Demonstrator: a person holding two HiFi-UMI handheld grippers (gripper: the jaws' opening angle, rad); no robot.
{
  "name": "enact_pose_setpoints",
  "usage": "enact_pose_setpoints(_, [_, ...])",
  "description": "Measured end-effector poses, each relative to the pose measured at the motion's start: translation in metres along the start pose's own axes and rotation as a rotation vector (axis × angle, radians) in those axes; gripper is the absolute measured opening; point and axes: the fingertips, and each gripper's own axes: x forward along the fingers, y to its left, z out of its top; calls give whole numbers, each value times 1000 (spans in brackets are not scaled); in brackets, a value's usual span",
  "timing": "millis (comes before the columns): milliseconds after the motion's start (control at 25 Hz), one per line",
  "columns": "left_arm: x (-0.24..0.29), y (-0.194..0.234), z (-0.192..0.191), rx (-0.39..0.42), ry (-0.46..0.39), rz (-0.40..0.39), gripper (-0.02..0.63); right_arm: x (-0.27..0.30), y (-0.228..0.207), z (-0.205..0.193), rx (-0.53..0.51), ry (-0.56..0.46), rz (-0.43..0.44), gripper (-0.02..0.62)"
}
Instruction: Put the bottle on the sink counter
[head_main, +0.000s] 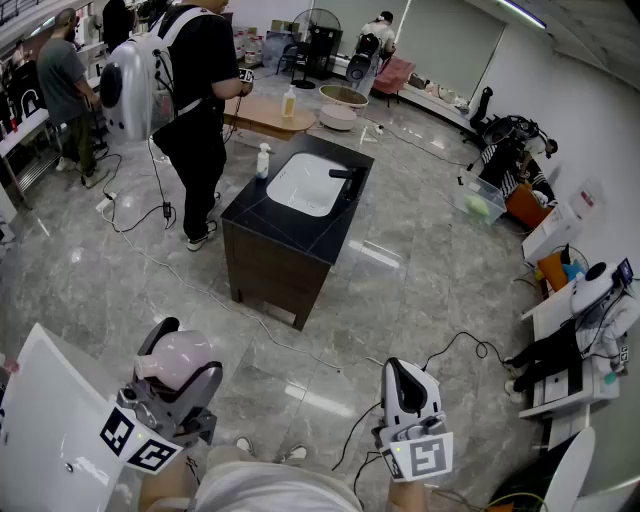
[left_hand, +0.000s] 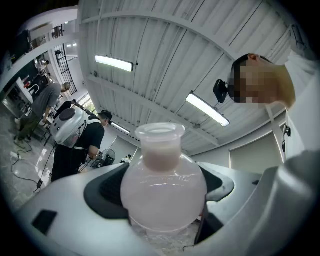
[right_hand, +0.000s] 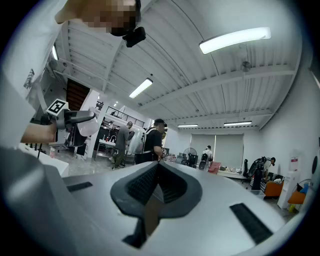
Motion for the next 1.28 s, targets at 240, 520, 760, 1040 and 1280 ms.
enact_pose_setpoints(240, [2, -2, 2, -2, -5, 3, 410, -1, -5, 1, -3, 1, -2, 11])
enact_pose_setpoints(520, [12, -11, 0, -6, -13, 12, 410, -4, -12, 4, 55, -45, 59, 11])
enact_pose_setpoints(760, [24, -23, -12, 0, -19, 24, 410, -7, -29, -9, 28, -28, 69, 11])
enact_pose_setpoints(1040, [46, -32, -23, -7, -28, 49, 410, -12, -63, -19, 43, -15, 69, 11])
enact_pose_setpoints(1280, [71, -25, -39, -14, -26, 37, 410, -4, -84, -37, 78, -2, 58, 11])
